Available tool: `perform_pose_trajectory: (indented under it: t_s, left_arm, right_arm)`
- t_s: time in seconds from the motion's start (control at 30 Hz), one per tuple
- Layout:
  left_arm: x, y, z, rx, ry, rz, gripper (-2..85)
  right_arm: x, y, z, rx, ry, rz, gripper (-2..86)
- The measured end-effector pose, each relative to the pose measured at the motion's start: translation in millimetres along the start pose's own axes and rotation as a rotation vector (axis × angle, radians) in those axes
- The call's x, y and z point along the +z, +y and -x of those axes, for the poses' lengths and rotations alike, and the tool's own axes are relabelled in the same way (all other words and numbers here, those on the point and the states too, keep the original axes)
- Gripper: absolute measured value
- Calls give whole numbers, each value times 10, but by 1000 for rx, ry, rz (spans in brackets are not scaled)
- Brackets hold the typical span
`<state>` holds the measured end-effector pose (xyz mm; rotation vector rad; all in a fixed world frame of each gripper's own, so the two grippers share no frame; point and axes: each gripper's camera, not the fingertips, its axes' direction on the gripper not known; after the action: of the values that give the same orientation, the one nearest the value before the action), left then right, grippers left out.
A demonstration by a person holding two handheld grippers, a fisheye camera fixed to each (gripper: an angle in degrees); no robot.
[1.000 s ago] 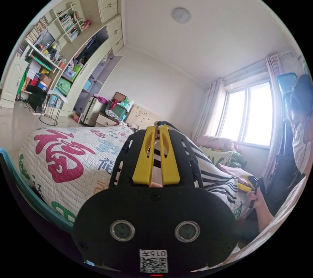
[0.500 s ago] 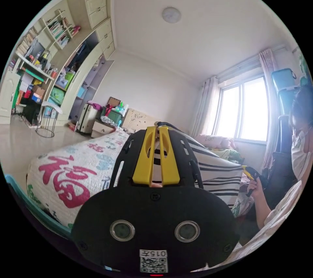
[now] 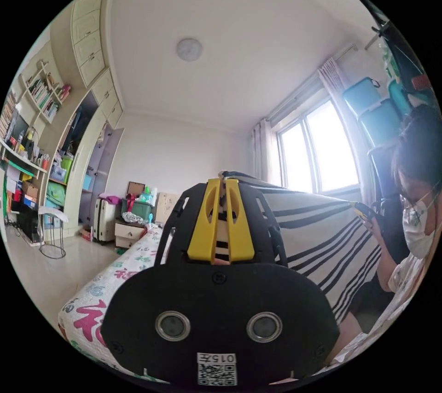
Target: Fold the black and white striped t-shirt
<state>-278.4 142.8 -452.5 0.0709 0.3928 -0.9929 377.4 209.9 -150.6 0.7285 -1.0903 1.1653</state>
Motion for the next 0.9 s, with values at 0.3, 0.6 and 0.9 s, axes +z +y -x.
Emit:
perform_pose_trajectory:
  t_s: [0.3,0.6,0.9]
  left_arm:
    - [2665,1019,786,-152,-98,547,6]
    - [3748,1472,902,-189,-148,784,8]
    - [3857,1431,889,-175,-204,842,28]
  right_arm:
    - [2700,1373,-1032,144,194,465,-6]
    - [4529,2746,-1586,144,337,760,-5]
    - [5587,3715,-1349,-59,429,901,7]
